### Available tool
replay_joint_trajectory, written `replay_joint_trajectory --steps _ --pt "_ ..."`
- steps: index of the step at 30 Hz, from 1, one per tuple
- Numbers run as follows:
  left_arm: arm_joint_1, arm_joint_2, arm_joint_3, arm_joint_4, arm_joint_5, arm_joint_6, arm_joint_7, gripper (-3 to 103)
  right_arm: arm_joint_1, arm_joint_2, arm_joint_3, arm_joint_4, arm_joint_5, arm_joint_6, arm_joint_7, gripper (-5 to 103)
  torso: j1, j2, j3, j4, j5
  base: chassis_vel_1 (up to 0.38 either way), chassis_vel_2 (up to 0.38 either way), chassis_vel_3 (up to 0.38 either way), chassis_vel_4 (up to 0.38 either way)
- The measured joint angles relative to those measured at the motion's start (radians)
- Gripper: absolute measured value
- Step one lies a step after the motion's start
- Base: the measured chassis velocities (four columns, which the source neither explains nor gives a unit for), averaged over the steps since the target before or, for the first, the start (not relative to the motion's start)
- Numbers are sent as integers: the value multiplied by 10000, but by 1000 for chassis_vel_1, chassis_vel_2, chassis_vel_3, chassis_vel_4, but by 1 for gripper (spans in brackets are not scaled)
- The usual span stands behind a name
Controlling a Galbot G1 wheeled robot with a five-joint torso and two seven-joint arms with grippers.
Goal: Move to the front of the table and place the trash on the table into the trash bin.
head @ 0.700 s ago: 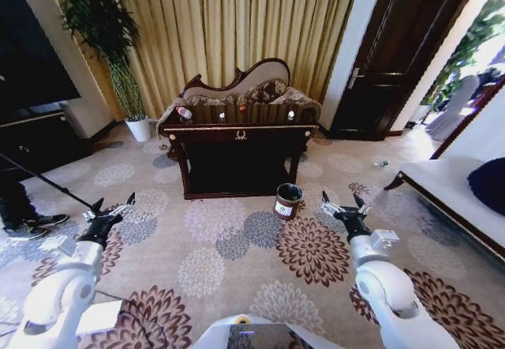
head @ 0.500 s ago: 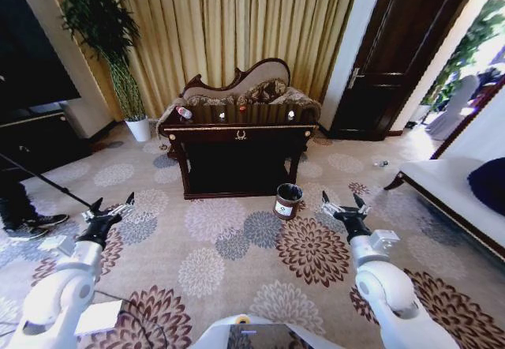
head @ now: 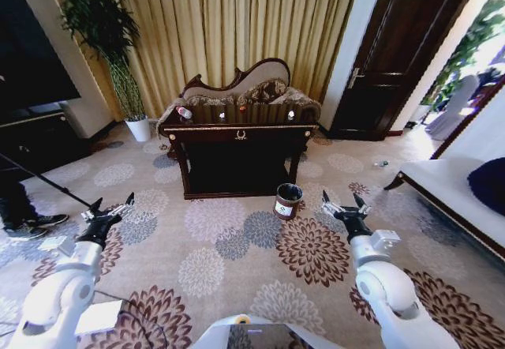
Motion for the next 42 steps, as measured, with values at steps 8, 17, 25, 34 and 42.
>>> replay_joint_trajectory --steps 8,17,25,34,42 --pt "15 -17 19 23 77 -111 19 100 -28 7 19 -146 -88 364 -110 100 0 0 0 0 0 0 0 0 0" --pt "7 14 16 38 86 -122 32 100 -21 33 18 -271 -226 513 -184 100 -1 1 0 0 0 -37 45 37 -38" --pt "-26 5 68 63 119 -122 109 100 -28 29 24 -297 -245 558 -185 100 0 0 0 -2 0 -137 147 146 -145" --pt "-40 20 65 112 129 -126 110 100 -26 64 0 -312 -267 559 -209 100 -3 4 -2 -3 -1 -134 135 134 -148" --pt "-23 6 66 113 149 -138 110 100 -42 56 3 -320 -282 562 -214 100 -2 2 0 0 -1 -164 143 143 -139"
